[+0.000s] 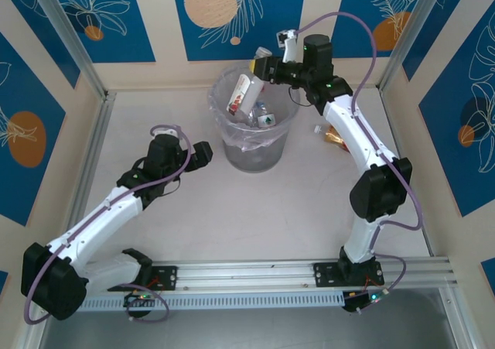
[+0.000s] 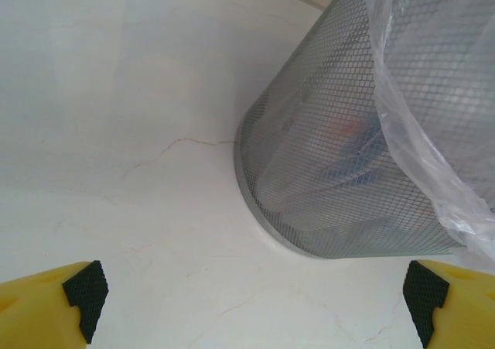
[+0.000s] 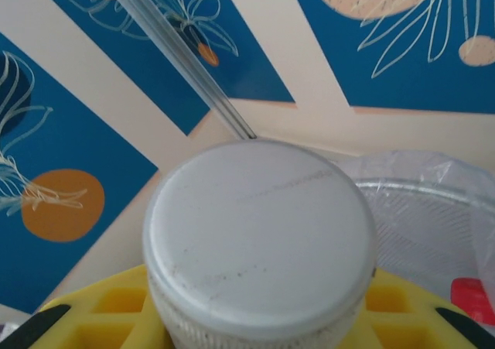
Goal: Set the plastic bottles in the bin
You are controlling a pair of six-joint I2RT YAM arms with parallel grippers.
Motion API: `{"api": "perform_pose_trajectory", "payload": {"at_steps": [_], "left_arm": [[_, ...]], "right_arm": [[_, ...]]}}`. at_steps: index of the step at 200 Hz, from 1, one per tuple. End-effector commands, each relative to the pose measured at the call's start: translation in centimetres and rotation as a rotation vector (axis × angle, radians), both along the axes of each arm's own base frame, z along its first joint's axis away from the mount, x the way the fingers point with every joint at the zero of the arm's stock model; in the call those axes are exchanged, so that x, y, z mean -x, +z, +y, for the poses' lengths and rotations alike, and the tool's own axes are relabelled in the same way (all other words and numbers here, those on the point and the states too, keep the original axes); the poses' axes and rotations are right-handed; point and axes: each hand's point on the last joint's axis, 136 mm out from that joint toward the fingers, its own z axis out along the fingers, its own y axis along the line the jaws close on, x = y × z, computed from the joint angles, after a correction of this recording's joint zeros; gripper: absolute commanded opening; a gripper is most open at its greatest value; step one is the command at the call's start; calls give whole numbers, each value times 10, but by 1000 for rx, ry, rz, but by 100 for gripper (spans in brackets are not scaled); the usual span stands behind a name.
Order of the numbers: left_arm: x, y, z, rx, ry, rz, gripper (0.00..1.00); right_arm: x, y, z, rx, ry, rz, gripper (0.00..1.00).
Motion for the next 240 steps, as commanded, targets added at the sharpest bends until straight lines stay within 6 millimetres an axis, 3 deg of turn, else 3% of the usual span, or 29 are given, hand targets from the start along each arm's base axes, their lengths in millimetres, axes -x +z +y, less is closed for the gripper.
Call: {"api": "perform_pose_trajectory", "payload": {"at_steps": [1, 52, 78, 112, 152, 190, 219, 240], "left_arm": [[1, -3, 8, -36, 8, -4, 99], [-1, -4, 4, -28, 5, 1, 99], [-1, -7, 4, -28, 5, 9, 99], [-2, -8, 3, -24, 4, 12, 99], [-5, -10, 0, -26, -6, 19, 99], [-9, -7, -6, -21, -34, -1, 99], [-11, -6, -6, -31, -35, -20, 99], [-12, -7, -8, -28, -50, -37, 99]], "right_arm": [[3, -10, 7, 71, 25, -6, 2], [17, -46, 40, 66, 228, 81, 21], [2, -60, 40, 152, 140, 64, 54], [-9, -43, 27, 141, 54, 51, 87], [9, -27, 16, 165, 65, 30, 100], [31, -16, -10, 207, 7, 8, 99], [46, -7, -51, 237, -108, -2, 99], [53, -14, -87, 286, -186, -8, 99]]}}
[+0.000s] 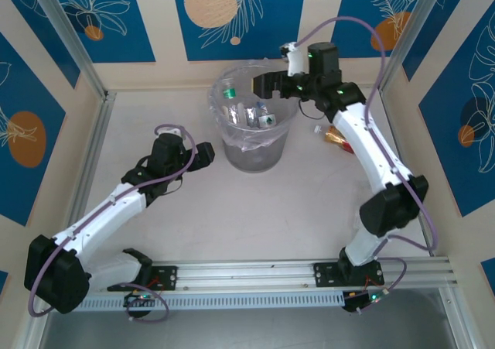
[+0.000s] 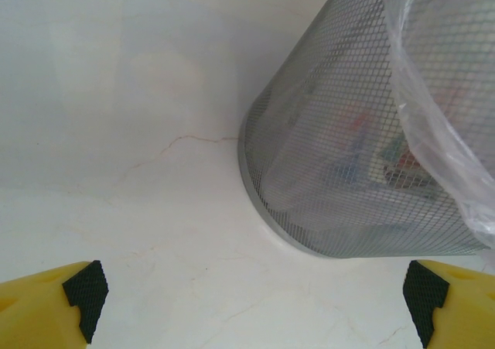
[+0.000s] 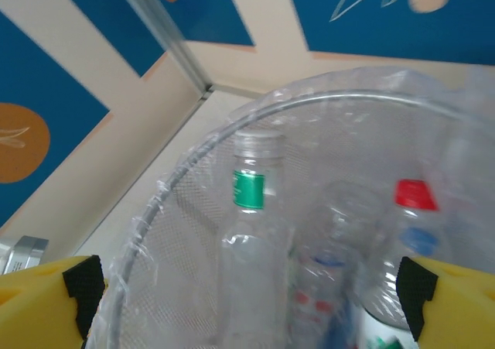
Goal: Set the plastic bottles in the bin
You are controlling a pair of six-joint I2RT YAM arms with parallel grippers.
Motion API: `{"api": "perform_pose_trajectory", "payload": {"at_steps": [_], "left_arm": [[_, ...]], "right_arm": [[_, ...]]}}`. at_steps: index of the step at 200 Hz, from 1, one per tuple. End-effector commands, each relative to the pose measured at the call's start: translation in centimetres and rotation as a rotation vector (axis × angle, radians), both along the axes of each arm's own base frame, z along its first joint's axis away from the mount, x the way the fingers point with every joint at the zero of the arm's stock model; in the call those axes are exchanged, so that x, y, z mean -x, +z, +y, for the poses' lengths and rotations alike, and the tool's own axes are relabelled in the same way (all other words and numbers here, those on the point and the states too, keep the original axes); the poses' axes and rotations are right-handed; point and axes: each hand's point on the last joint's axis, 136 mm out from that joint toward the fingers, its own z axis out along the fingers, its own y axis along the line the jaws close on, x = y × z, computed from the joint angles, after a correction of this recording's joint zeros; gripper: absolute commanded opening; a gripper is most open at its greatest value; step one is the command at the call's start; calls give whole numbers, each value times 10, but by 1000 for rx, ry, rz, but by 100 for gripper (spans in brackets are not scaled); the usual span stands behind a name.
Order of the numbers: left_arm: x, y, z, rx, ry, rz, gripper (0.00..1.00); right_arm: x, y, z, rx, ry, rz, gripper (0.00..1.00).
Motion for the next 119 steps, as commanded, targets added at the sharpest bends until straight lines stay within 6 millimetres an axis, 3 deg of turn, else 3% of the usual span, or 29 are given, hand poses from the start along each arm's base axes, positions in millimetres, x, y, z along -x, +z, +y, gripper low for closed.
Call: {"api": "perform_pose_trajectory", "payload": {"at_steps": [1, 46, 77, 119], "left_arm": [[-5, 3, -3, 0, -29, -42, 99], [-8, 24, -26, 111, -133, -163, 99], [-7, 33, -22, 119, -123, -241, 99], [2, 42, -7, 101, -97, -385, 99]], "right_arm": [[6, -8, -45, 82, -107, -19, 99], [5, -35, -112, 113, -258, 72, 99], [0, -65, -155, 174, -291, 126, 99], [-2, -118, -175, 265, -192, 270, 100]]}}
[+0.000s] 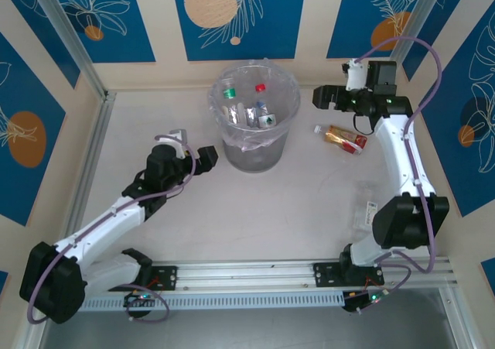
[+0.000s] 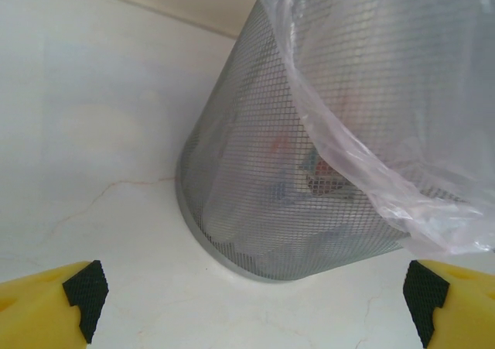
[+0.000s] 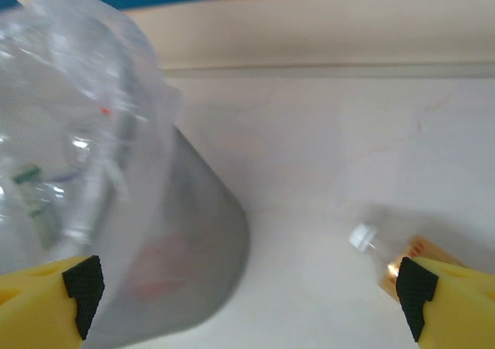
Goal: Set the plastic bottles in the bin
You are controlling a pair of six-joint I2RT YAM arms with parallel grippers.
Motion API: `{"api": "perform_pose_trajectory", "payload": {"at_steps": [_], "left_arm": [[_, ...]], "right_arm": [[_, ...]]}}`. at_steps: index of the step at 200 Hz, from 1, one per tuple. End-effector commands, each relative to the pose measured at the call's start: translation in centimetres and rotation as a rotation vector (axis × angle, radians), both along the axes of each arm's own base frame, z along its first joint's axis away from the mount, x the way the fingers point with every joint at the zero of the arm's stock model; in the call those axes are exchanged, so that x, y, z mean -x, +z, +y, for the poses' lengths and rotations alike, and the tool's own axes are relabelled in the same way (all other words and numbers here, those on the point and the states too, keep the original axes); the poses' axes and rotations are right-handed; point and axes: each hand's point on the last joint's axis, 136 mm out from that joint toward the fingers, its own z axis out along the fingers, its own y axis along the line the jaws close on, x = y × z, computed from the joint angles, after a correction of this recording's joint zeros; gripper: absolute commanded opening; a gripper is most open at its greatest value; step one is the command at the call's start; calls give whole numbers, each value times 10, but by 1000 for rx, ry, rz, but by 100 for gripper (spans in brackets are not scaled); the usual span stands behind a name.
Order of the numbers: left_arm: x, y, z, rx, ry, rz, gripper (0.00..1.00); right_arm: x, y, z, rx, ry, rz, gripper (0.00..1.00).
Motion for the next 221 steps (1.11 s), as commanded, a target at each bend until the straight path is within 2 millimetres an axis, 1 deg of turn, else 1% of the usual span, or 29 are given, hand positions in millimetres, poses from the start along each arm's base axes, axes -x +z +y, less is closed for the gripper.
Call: {"api": "perform_pose_trajectory", "payload": {"at_steps": [1, 11, 25, 49, 62, 86, 99, 121, 139, 152, 170, 184, 202, 209, 221], "left_arm": [[-3, 30, 10, 8, 28, -159, 99], [-2, 31, 15, -12, 50, -178, 99], [-3, 32, 23, -39, 84, -199, 100], [-4, 34, 30, -65, 113, -224, 100], [-5, 33, 31, -74, 116, -231, 100], [-6, 31, 34, -104, 130, -234, 100], [-6, 28, 38, -129, 145, -229, 100], [-8, 28, 44, -165, 168, -228, 100], [-10, 33, 45, -180, 170, -234, 100], [-11, 35, 46, -189, 171, -232, 100], [-12, 37, 46, -194, 175, -224, 100], [-11, 37, 46, -189, 170, -215, 100], [-10, 36, 45, -181, 164, -206, 100], [-9, 33, 44, -182, 157, -197, 99], [-8, 29, 39, -196, 125, -183, 100]], "right_arm": [[6, -37, -1, 49, 107, 124, 100], [3, -51, -8, 100, 129, 155, 100], [-2, -66, -19, 176, 138, 188, 100], [-13, -80, -36, 258, 140, 221, 100], [-15, -89, -41, 312, 171, 238, 100], [-20, -117, -53, 402, 225, 304, 100], [-22, -129, -60, 446, 257, 336, 99], [-24, -141, -65, 496, 343, 358, 100], [-18, -153, -66, 557, 461, 369, 100], [-16, -163, -73, 628, 527, 373, 99], [-29, -170, -93, 736, 539, 352, 99], [-35, -177, -104, 773, 558, 354, 100], [-32, -192, -108, 797, 653, 365, 99], [-29, -199, -107, 802, 696, 370, 99], [-27, -205, -106, 794, 728, 379, 100]]}}
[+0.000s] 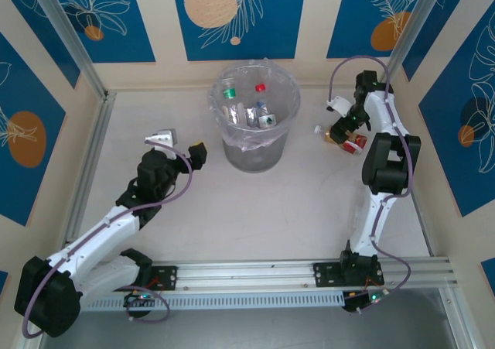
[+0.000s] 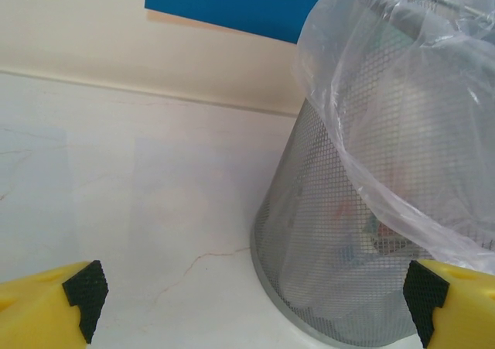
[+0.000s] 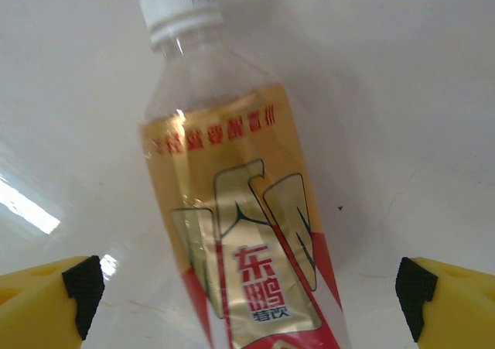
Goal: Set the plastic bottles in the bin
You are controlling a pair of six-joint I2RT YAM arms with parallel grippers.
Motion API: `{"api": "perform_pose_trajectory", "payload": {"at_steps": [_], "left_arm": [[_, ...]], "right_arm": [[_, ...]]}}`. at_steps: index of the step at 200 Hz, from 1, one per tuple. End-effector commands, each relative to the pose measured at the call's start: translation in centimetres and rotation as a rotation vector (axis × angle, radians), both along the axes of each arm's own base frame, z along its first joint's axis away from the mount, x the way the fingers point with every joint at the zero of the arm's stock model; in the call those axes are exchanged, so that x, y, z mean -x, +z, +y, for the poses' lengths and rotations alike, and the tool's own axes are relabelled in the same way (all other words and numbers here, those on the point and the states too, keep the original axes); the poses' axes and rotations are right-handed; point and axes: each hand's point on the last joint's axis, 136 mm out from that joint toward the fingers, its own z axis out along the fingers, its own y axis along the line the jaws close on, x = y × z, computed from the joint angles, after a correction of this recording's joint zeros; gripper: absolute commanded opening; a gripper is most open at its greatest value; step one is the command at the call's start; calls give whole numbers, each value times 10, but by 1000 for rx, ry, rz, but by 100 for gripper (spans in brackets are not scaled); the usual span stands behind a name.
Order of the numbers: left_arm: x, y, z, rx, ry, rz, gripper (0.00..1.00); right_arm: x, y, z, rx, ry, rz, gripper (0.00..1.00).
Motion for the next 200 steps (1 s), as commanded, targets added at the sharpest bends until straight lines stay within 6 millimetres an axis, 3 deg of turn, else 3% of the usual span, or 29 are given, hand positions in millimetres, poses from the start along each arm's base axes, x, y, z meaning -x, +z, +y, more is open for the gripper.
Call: {"api": "perform_pose_trajectory", "payload": {"at_steps": [1, 29, 75, 86, 126, 143, 200], "left_arm": [[0, 5, -2, -24, -26, 10, 100], [11, -3, -23, -71, -184, 60, 99], [48, -5, -63, -87, -510, 69, 99], [49, -5, -63, -78, -506, 70, 99], [47, -6, -63, -52, -493, 53, 99], [45, -7, -65, -43, -494, 57, 99], [41, -8, -67, -37, -492, 50, 99]], "right_arm": [[4, -15, -4, 33, 141, 48, 100], [0, -29, 0, -16, 149, 65, 100], [-7, -61, -4, -22, 101, 86, 100], [-10, -64, -2, -37, 87, 80, 100], [-4, -74, 4, -39, 121, 98, 80], [-2, -76, 4, -26, 144, 101, 67], [-3, -75, 8, 8, 145, 88, 65]]}}
